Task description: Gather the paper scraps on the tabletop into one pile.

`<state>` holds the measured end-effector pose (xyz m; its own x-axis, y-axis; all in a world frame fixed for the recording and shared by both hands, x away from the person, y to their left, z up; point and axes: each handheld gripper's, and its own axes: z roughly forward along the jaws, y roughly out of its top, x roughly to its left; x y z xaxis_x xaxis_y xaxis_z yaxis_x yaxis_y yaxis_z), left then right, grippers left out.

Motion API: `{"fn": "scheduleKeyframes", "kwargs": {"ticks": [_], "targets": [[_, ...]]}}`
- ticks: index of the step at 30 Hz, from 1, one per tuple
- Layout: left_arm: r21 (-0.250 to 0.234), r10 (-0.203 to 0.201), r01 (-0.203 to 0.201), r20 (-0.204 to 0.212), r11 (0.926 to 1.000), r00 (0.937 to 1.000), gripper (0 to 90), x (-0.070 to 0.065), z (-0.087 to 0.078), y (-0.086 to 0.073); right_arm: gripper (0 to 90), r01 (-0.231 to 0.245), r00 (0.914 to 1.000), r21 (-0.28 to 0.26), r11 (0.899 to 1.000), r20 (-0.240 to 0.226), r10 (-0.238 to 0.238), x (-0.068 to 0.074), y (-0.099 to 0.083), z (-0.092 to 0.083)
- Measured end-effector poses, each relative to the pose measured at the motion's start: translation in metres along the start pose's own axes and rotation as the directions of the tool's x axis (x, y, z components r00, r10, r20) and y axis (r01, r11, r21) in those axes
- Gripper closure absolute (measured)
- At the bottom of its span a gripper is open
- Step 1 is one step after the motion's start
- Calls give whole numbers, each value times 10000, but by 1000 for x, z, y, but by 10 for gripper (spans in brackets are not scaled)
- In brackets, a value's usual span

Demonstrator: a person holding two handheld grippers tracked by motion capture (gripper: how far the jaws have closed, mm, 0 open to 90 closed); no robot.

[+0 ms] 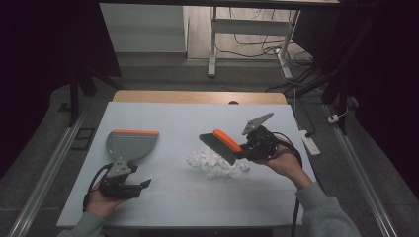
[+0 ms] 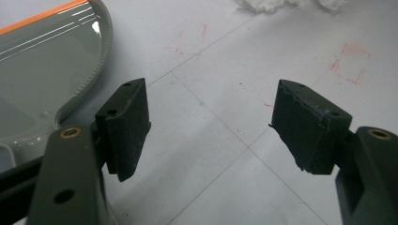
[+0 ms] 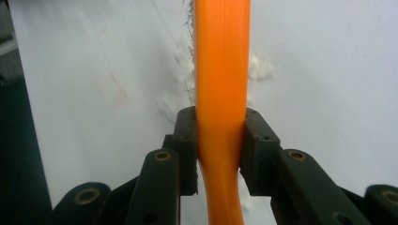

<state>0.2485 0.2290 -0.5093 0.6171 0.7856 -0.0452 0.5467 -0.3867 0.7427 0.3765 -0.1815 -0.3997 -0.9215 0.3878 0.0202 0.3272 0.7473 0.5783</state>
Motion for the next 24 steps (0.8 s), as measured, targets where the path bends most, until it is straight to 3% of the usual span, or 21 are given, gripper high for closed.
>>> {"fn": "scheduleKeyframes", "kwargs": {"ticks": [2,4,5,8,11,14,15,18,20,22,24], "targets": [[1,-8,8,2,10000,10000,289,0,0,0,704,-655,9978,91,9978,35,655,8,13,15],[8,-4,4,-3,10000,10000,290,0,0,-1,704,-1366,9903,-1,9906,-268,1366,16,28,35],[-5,-4,4,-3,10000,10000,289,0,0,-1,704,-1762,9835,-4,9843,-422,1761,19,36,46],[-12,-11,11,-4,10000,10000,289,1,-1,-1,705,-2971,9502,250,9545,-906,2981,29,60,81],[-18,4,-4,-1,10000,10000,290,2,-1,-2,705,-3401,9340,808,9369,-868,3465,35,78,116],[-53,-10,10,7,10000,10000,290,2,-2,-2,705,-3793,9170,1534,9124,-690,3928,29,81,141],[-71,3,-3,14,10000,10000,290,2,-2,-2,705,-3931,9144,1611,9053,-348,4032,25,78,143],[-98,49,-48,61,9999,10000,290,1,-2,-2,705,-4703,8762,1850,8629,-191,4816,6,60,131],[-77,88,-88,84,9999,9999,290,1,-2,-1,705,-4920,8671,1916,8493,207,4977,-2,46,117],[-70,110,-110,92,9999,9999,290,0,-1,-1,705,-5214,8508,1917,8315,417,5239,-8,32,103],[-78,141,-140,92,9999,9999,290,-1,-2,0,705,-5377,8417,1780,8241,555,5371,-13,22,92]]}}
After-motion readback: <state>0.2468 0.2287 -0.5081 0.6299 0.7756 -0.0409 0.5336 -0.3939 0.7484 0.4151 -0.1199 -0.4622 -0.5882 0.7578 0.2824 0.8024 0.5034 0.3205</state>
